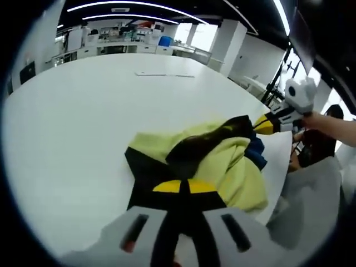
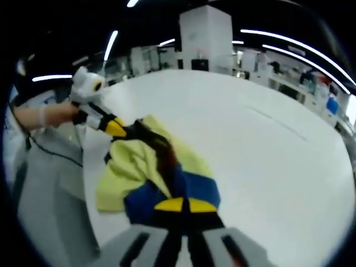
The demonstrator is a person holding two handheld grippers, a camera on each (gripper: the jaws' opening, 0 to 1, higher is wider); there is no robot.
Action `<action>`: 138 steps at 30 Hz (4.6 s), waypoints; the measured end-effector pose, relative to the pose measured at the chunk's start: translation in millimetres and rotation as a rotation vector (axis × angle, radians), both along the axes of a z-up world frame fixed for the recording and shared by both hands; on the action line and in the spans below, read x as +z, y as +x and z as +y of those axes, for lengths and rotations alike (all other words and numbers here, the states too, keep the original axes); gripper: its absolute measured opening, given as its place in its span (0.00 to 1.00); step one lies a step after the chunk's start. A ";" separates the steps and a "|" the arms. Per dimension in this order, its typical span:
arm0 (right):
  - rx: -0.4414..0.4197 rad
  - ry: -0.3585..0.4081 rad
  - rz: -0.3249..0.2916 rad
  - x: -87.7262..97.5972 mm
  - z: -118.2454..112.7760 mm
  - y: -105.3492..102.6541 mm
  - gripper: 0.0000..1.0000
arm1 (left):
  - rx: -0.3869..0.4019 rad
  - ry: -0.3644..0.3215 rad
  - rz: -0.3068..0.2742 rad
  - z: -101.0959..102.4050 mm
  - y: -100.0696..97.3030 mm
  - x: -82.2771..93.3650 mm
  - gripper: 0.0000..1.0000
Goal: Fold the garment on the visible template until the final outline fits inside the template.
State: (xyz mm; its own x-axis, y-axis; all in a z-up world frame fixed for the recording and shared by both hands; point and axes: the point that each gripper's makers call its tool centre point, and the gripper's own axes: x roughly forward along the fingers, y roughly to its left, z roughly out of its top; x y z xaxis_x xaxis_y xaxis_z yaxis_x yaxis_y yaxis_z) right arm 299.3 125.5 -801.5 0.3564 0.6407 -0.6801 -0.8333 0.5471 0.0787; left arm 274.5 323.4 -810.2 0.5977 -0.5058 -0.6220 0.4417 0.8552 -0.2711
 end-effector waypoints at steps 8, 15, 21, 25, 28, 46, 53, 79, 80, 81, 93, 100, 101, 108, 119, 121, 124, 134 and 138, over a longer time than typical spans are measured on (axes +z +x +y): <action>-0.046 0.046 -0.026 22.3 -8.5 -1.7 0.00 | 0.003 0.028 -0.049 11.8 3.4 20.9 0.00; -0.091 0.168 -0.037 61.2 -13.6 -3.7 0.00 | 0.008 0.030 -0.127 34.7 5.9 59.6 0.00; -0.102 0.266 -0.080 99.2 -10.9 1.2 0.00 | -0.003 0.011 -0.196 41.9 10.3 94.0 0.00; -0.099 0.289 -0.115 119.4 -7.9 3.9 0.00 | -0.010 0.003 -0.216 42.2 13.2 116.2 0.00; -0.099 0.341 -0.154 144.5 -4.0 8.0 0.00 | -0.010 0.005 -0.242 45.2 16.7 131.5 0.00; -0.113 0.543 -0.286 254.4 -8.0 22.6 0.00 | -0.042 -0.141 -0.387 38.8 33.8 237.2 0.00; -0.160 0.532 -0.263 234.2 -2.8 60.9 0.00 | -0.047 -0.139 -0.353 47.3 78.4 217.1 0.00; -0.326 0.359 -0.023 72.3 8.4 228.0 0.00 | 0.020 -0.108 -0.084 53.1 230.8 62.1 0.00; -0.335 0.348 -0.012 64.1 9.1 232.4 0.00 | 0.023 -0.111 -0.069 53.0 234.3 54.3 0.00; -0.343 0.341 -0.001 55.4 11.1 237.2 0.00 | 0.024 -0.103 -0.053 53.3 236.4 46.5 0.00; -0.393 0.265 0.084 -9.6 22.4 268.4 0.00 | 0.081 -0.075 0.038 60.9 255.1 -9.2 0.00; -0.407 0.250 0.089 -19.4 27.5 273.2 0.00 | 0.100 -0.061 0.061 64.6 253.7 -21.0 0.00; -0.407 0.247 0.089 -20.5 28.0 274.3 0.00 | 0.101 -0.064 0.065 64.9 253.1 -22.0 0.00; -0.393 0.225 0.085 -21.3 31.2 269.6 0.00 | 0.095 -0.063 0.058 64.4 250.2 -23.2 0.00; -0.312 0.211 0.053 -6.2 35.5 255.9 0.38 | 0.042 -0.039 -0.004 58.7 236.8 -6.9 0.38; -0.286 0.205 0.037 -3.1 36.6 253.3 0.49 | 0.036 -0.037 -0.025 59.8 235.0 -2.3 0.49; -0.265 0.193 0.026 1.4 37.2 244.8 0.67 | 0.024 -0.046 -0.040 57.0 225.2 7.4 0.59; -0.274 0.203 0.010 15.9 31.6 231.6 0.99 | -0.036 -0.004 -0.101 56.5 198.4 32.8 0.98; -0.269 0.207 0.006 21.3 30.3 223.4 0.99 | -0.027 -0.024 -0.121 54.8 188.4 47.0 0.98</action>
State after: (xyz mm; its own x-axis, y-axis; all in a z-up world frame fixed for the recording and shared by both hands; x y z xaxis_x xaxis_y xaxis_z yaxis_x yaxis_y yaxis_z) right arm 522.7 155.9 -780.3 0.5278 0.6492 -0.5478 -0.6605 0.7191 0.2159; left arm 462.9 378.2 -763.1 0.6535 -0.5368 -0.5336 0.4950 0.8364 -0.2352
